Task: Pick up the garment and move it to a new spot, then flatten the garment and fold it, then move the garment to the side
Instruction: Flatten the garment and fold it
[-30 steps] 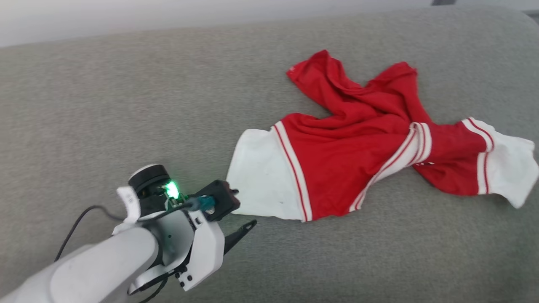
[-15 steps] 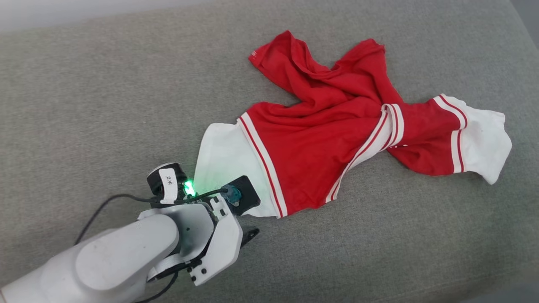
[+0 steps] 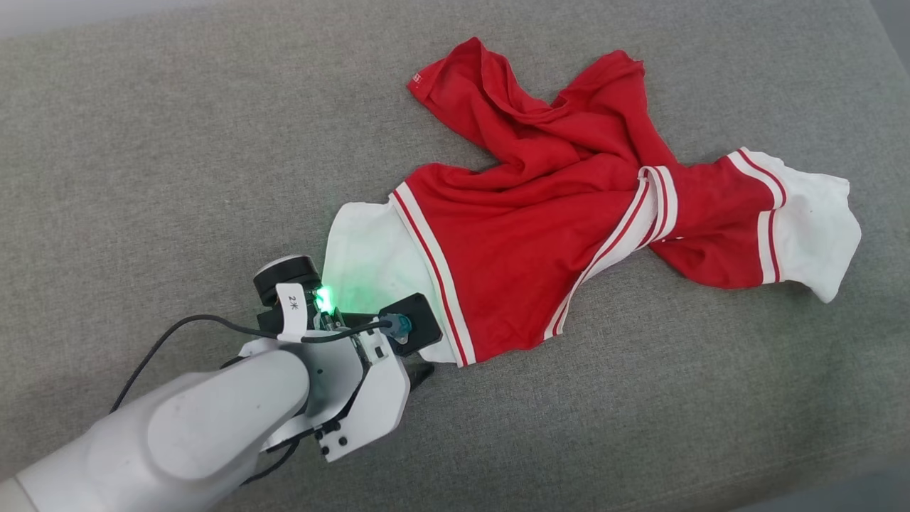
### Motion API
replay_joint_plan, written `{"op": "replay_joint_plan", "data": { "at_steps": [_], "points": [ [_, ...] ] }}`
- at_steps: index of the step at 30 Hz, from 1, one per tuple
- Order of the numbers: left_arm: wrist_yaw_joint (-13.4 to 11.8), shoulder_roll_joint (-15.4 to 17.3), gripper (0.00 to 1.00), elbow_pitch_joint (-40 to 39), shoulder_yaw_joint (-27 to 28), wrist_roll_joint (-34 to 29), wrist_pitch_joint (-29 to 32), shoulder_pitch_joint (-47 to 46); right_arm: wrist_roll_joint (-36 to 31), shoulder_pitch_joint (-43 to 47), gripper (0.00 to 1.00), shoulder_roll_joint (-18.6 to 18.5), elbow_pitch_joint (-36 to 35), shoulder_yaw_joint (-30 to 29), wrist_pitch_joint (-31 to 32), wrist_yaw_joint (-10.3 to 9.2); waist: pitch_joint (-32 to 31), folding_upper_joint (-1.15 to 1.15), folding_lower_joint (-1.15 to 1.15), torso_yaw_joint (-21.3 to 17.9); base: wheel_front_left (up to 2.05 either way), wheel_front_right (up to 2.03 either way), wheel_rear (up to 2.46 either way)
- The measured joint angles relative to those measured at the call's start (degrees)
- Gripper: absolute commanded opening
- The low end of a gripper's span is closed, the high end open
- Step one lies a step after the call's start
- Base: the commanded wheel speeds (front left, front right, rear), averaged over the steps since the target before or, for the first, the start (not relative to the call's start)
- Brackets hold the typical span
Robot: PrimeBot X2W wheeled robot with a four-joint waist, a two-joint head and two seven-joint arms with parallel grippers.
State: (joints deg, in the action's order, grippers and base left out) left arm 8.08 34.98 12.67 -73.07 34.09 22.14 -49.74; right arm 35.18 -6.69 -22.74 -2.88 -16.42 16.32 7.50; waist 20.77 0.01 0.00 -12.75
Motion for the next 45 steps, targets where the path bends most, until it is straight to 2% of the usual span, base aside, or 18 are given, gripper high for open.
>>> {"op": "replay_joint_plan", "data": {
  "at_steps": [1,6,12,16,20,26,31,37,45],
  "points": [
    [0.0,-0.2,0.0,0.29,0.01,-0.27,-0.18,-0.01,-0.07,-0.26,1.0,-0.32,-0.02,0.96,0.41,0.0,0.1,0.0,0.0,-0.02,0.0,0.0,0.0],
    [-0.3,-0.65,0.0,1.88,0.53,0.04,-1.35,-0.91,-0.48,-2.98,1.0,-3.61,-0.01,8.18,3.97,0.0,0.82,0.0,0.0,-0.16,0.0,0.0,0.0],
    [-0.26,-1.11,0.0,1.42,0.48,-0.29,-2.04,-1.92,1.63,-10.2,1.0,-11.14,2.69,15.41,10.38,0.0,2.19,0.0,0.0,0.55,0.0,0.0,0.0],
    [-0.16,-1.77,0.0,1.16,0.43,-0.47,-2.6,-2.95,5.49,-16.93,1.0,-16.11,6.36,20.45,15.79,0.01,3.52,0.0,0.0,1.4,0.0,0.0,0.0],
    [-0.01,-2.5,0.0,0.58,0.42,-1.35,-3.01,-4.05,7.72,-25.13,1.0,-18.5,13.71,23.26,19.62,0.0,4.98,0.0,0.0,2.46,0.0,0.0,0.0],
    [0.03,-3.54,0.0,-0.18,0.36,-1.77,-3.03,-5.53,9.09,-34.11,1.0,-18.06,24.57,30.37,24.08,0.0,6.99,0.0,0.0,4.05,0.0,0.0,0.0],
    [0.15,-4.09,0.0,-0.62,0.33,-1.81,-3.02,-6.42,9.68,-37.61,1.0,-16.79,31.43,36.1,25.85,0.0,8.03,0.0,0.0,4.91,0.0,0.0,0.0],
    [0.25,-3.94,0.0,-0.87,0.27,-1.79,-3.02,-6.97,12.02,-40.12,1.0,-17.17,34.93,41.08,26.77,-0.01,8.74,0.0,0.0,5.05,0.0,0.0,0.0],
    [0.31,-3.91,0.0,-0.9,0.14,-1.31,-3.05,-7.49,13.11,-41.52,1.0,-17.2,36.79,44.26,26.63,-0.01,9.21,0.0,0.0,4.97,0.0,0.0,0.0]
  ]
}}
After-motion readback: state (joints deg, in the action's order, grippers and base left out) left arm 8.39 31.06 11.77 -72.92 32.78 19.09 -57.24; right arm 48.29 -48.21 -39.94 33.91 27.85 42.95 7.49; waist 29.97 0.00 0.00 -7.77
